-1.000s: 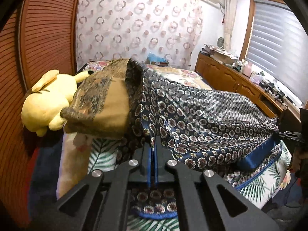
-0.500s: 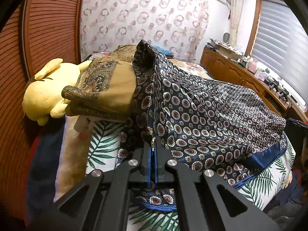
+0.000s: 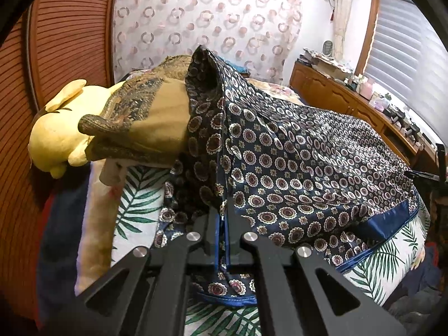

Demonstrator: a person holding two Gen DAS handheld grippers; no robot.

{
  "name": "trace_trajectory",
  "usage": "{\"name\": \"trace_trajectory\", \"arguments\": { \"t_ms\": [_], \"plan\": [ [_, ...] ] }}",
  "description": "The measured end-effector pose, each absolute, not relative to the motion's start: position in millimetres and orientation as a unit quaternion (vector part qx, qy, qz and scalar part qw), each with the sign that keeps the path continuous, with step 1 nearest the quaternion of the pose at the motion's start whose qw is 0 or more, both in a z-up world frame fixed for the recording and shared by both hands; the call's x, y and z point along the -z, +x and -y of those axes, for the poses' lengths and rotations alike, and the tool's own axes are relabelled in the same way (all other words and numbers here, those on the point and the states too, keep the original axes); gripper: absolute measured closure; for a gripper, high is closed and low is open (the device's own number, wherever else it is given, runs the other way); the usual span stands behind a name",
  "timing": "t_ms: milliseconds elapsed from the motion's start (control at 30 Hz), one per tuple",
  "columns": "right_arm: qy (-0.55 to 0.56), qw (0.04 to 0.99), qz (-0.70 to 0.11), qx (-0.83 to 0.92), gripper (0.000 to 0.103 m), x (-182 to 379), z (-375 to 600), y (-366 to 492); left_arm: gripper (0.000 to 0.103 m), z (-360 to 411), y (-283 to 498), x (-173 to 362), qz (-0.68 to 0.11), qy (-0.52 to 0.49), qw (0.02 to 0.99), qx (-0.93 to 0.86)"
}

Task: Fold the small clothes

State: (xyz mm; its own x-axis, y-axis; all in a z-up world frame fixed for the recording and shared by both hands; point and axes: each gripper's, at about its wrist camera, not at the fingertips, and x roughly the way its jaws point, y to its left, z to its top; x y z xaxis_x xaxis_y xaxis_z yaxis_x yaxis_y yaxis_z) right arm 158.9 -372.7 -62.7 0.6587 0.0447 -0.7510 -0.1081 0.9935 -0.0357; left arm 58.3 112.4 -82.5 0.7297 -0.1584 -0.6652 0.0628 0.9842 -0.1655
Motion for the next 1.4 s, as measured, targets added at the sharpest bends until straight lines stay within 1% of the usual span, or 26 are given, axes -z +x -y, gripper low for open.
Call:
{"name": "trace_trajectory", "arguments": {
  "t_ms": [167, 200, 233, 300, 333, 367, 500, 600, 700, 867, 933, 967, 1000, 1033, 1067, 1100, 1133, 1167, 1233, 1333, 1400],
  "plan": [
    [-0.024, 0.899, -0.431, -0.072, 0.055, 72.0, 371.4, 166.4, 0.103, -109.4, 59.5, 80.9, -0.363, -0.059, 0.927, 0.070],
    [-0.022, 0.899, -0.430, -0.082, 0.060, 71.3, 369.5, 166.0, 0.103, -107.4, 58.8, 77.6, -0.358, -0.055, 0.929, 0.073],
    [-0.022, 0.899, -0.428, -0.091, 0.067, 69.6, 366.6, 164.8, 0.103, -105.2, 58.4, 74.2, -0.354, -0.051, 0.931, 0.074],
    [-0.028, 0.902, -0.418, -0.107, 0.095, 64.1, 360.8, 161.7, 0.103, -103.4, 57.2, 63.6, -0.340, -0.050, 0.936, 0.077],
    [-0.025, 0.903, -0.412, -0.120, 0.097, 60.2, 359.2, 160.1, 0.103, -104.0, 56.9, 55.5, -0.332, -0.053, 0.939, 0.079],
    [-0.015, 0.907, -0.398, -0.136, 0.101, 52.2, 358.8, 156.7, 0.103, -105.7, 56.2, 47.4, -0.323, -0.057, 0.941, 0.080],
    [0.021, 0.926, -0.350, -0.141, 0.103, 22.4, 366.1, 144.7, 0.103, -118.0, 55.2, 10.2, -0.292, -0.065, 0.952, 0.069],
    [0.033, 0.932, -0.336, -0.136, 0.103, 6.8, 372.7, 138.3, 0.103, -125.1, 59.8, 2.0, -0.296, -0.063, 0.951, 0.058],
    [0.029, 0.930, -0.341, -0.133, 0.103, 4.8, 374.8, 133.7, 0.103, -125.2, 66.6, 12.0, -0.324, -0.056, 0.943, 0.058],
    [-0.003, 0.919, -0.379, -0.108, 0.103, 29.4, 371.0, 141.9, 0.102, -124.4, 64.3, 45.0, -0.366, -0.050, 0.927, 0.064],
    [-0.018, 0.919, -0.383, -0.094, 0.097, 35.2, 374.0, 143.1, 0.100, -123.9, 60.3, 53.8, -0.376, -0.049, 0.923, 0.062],
    [-0.024, 0.919, -0.384, -0.086, 0.090, 35.9, 372.8, 142.6, 0.100, -123.8, 57.8, 57.7, -0.380, -0.048, 0.922, 0.059],
    [-0.029, 0.920, -0.382, -0.082, 0.086, 35.9, 370.5, 141.8, 0.099, -123.8, 56.4, 59.5, -0.383, -0.047, 0.921, 0.057],
    [-0.033, 0.922, -0.377, -0.080, 0.084, 34.6, 368.2, 142.0, 0.095, -124.3, 54.1, 62.1, -0.385, -0.047, 0.920, 0.056],
    [-0.035, 0.924, -0.371, -0.079, 0.076, 33.0, 366.6, 141.3, 0.091, -124.9, 51.3, 63.7, -0.385, -0.047, 0.920, 0.054],
    [-0.037, 0.927, -0.366, -0.077, 0.063, 30.1, 364.6, 141.4, 0.081, -124.8, 48.4, 64.2, -0.384, -0.048, 0.921, 0.053],
    [-0.038, 0.929, -0.360, -0.074, 0.059, 27.2, 363.2, 142.3, 0.076, -125.0, 46.0, 64.7, -0.383, -0.049, 0.921, 0.052],
    [-0.037, 0.931, -0.354, -0.076, 0.055, 24.9, 359.8, 142.6, 0.074, -125.5, 43.4, 65.4, -0.381, -0.050, 0.922, 0.049],
    [-0.036, 0.933, -0.348, -0.085, 0.052, 21.3, 351.5, 143.8, 0.064, -126.5, 40.1, 67.6, -0.381, -0.049, 0.922, 0.042],
    [-0.043, 0.932, -0.344, -0.102, 0.051, 22.5, 337.6, 143.6, 0.058, -126.7, 36.9, 72.3, -0.381, -0.050, 0.922, 0.038],
    [-0.047, 0.930, -0.345, -0.116, 0.051, 26.4, 323.1, 143.9, 0.057, -127.5, 37.2, 76.6, -0.384, -0.054, 0.921, 0.036]
  ]
}}
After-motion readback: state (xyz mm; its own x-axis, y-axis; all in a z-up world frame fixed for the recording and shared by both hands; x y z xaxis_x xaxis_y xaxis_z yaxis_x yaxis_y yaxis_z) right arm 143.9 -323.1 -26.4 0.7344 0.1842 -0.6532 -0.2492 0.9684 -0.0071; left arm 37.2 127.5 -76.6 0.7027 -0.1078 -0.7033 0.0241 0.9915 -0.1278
